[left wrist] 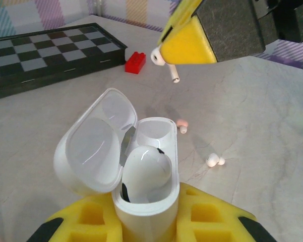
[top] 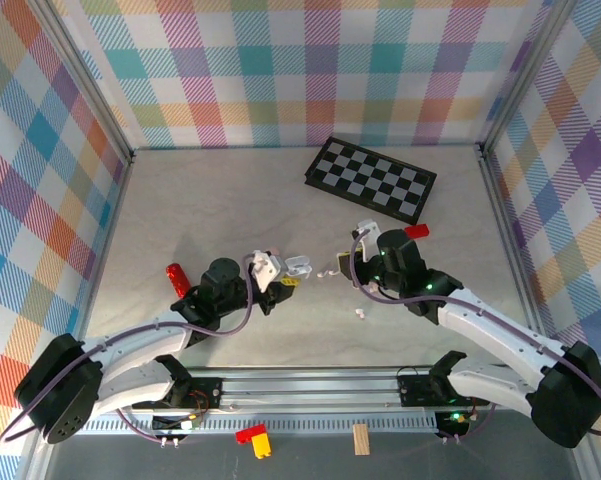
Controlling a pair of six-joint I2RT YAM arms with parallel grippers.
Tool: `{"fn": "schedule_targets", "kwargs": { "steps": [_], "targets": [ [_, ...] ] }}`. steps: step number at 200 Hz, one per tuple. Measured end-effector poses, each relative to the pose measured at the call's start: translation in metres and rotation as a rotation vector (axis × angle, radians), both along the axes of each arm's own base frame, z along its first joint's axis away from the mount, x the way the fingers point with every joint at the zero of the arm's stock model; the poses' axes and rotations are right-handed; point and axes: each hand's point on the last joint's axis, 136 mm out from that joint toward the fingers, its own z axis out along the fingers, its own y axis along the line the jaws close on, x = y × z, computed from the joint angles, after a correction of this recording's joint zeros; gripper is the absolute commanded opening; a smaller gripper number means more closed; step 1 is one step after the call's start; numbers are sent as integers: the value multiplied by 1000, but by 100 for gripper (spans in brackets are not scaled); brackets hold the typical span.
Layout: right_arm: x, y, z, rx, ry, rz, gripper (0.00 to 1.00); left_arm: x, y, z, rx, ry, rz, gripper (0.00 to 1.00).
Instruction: Insert the wireless bluetooth earbuds into the charging case
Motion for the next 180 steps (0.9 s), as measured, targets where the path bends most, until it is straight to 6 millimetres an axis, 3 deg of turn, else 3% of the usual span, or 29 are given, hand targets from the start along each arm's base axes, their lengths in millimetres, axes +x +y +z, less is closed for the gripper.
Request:
{"fn": "schedule_targets", "kwargs": {
  "steps": [43, 71, 180],
  "targets": [
    [-18, 30, 32, -31, -130, 149, 20, -4, -11, 9, -16, 15, -68, 11],
    [-27, 41, 43, -47, -182, 214, 20, -7, -13, 10, -18, 21, -84, 12],
    [-30, 49, 25, -138, -192, 277, 20, -12, -15, 9, -23, 56, -111, 12]
  ]
}}
